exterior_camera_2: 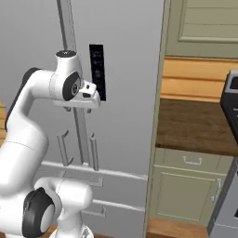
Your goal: Take the strawberry from the fridge and place it on top of the pancake, located on the dining counter.
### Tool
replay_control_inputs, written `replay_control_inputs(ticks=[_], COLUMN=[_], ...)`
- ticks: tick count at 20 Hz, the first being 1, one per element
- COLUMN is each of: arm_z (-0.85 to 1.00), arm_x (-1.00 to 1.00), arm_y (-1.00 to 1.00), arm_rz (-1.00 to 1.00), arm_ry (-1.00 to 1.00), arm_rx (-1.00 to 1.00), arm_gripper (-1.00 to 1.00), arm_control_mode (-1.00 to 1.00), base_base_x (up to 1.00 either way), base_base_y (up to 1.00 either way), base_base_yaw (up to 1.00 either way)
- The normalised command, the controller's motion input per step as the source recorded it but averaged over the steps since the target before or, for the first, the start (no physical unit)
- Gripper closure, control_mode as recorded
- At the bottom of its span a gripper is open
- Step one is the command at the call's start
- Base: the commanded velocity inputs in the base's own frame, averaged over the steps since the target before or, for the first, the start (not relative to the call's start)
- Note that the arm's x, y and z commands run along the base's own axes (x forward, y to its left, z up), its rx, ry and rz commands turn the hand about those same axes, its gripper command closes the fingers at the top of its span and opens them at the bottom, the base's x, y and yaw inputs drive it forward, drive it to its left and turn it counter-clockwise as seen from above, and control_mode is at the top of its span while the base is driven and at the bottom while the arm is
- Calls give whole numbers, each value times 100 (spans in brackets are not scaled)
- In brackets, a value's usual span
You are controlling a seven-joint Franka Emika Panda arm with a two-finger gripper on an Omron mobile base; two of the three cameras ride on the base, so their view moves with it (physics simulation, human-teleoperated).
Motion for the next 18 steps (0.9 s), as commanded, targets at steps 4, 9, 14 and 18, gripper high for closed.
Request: replay_control_inputs(ticks=[4,9,14,18], arm_z=[0,0,0,0], arm_x=[0,0,0,0], arm_y=[0,0,0,0], arm_rz=[0,0,0,0], arm_ry=[0,0,0,0], arm_rx=[0,0,0,0], arm_gripper=[-100,-100,-100,-100], arm_control_mode=[100,100,100,100], base_base_x=[-32,-42,-37,-9], base_base_y=[58,6,-3,-57], base_base_yaw=[0,0,0,0])
